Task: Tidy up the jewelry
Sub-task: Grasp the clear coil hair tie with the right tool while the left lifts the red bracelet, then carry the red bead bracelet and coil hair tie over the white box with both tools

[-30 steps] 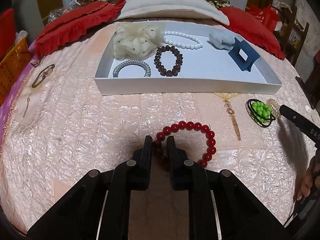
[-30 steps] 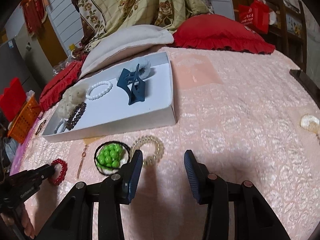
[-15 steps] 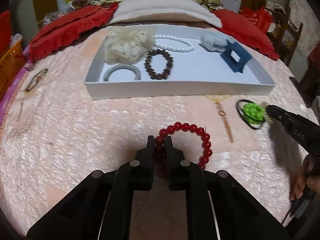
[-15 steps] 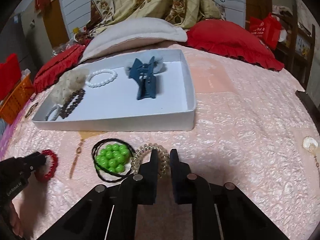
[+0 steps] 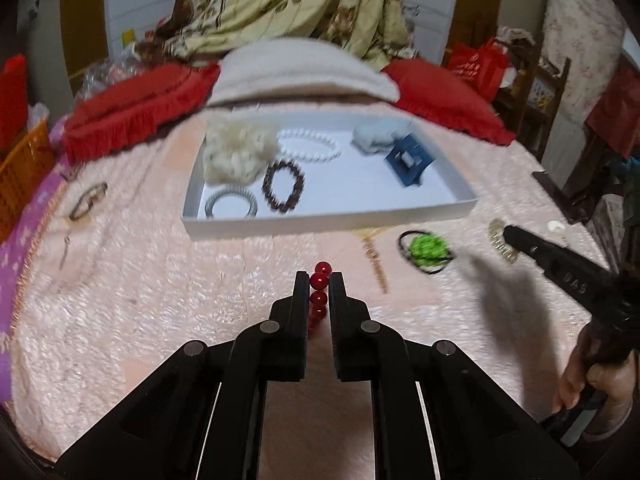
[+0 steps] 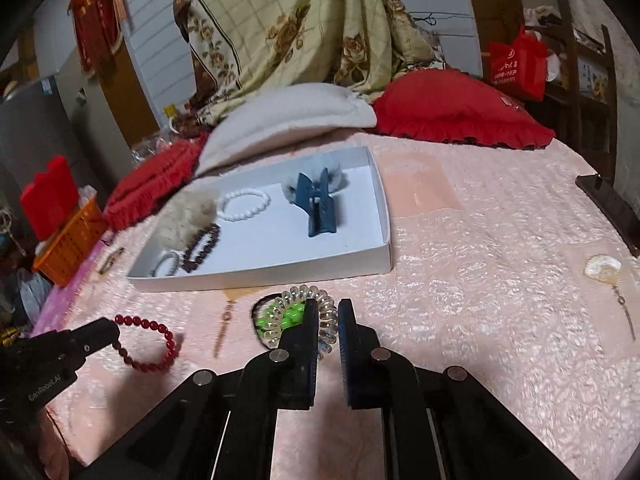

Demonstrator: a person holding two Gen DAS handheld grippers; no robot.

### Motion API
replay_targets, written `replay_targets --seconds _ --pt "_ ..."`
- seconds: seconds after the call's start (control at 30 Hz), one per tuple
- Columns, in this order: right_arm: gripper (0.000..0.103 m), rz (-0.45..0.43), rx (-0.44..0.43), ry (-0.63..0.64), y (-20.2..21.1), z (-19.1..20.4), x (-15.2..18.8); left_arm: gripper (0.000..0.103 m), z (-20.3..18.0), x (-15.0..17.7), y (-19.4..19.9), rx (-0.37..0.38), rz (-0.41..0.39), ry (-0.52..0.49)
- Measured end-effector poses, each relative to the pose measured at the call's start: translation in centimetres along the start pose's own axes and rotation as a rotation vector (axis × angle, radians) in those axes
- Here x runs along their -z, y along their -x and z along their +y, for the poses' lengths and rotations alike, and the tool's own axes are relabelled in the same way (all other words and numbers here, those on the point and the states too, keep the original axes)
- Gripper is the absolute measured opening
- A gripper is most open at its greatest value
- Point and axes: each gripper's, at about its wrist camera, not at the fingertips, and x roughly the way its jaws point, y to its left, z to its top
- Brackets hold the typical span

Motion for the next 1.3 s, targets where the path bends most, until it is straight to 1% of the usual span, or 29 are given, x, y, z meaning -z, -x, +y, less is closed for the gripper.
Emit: replay_targets --seconds 0.1,0.17,0.37,0.47,0.53,0.67,0.9,1.07,1.3 --pt "0.009 -0.018 -0.019 -0.014 1.7 0.4 0.4 0.008 -0.6 -0.3 2.5 0.014 -0.041 -0.008" --pt "0.009 -0.030 -0.035 -0.025 2.8 0.7 0.6 0.008 -0.7 -0.3 4.1 0.010 -0.063 -0.008" --pt "0.009 -0.064 -0.076 -0.048 6.2 1.5 1.3 0.008 -0.8 -0.3 7.2 -0.010 -0.094 0.001" --pt "0.009 -0.076 -0.100 -0.060 7.7 1.9 1.4 0.008 -1.1 0.0 8.5 -0.047 -0.099 -0.006" --pt "0.009 -0.082 -0.113 -0.060 8.5 2.2 1.4 0.008 -1.4 0.4 9.3 -0.106 -0.111 -0.025" --pt "0.009 -0.097 -0.128 -0.045 10.1 3.2 1.4 0.008 -2.0 0.9 10.5 -0.186 -0.127 -0.054" --pt "0.009 -0.120 -0.140 -0.022 12.0 4.4 1.5 0.008 -2.4 1.5 11.8 -0.253 -0.145 -0.088" --pt "0.009 -0.127 -0.142 -0.018 12.6 4.7 1.3 0.008 -2.2 1.5 12.0 -0.263 -0.143 -0.087" --pt "0.009 -0.118 -0.145 -0.015 12.3 4.8 1.3 0.008 -2.1 1.6 11.6 -0.259 -0.129 -0.080"
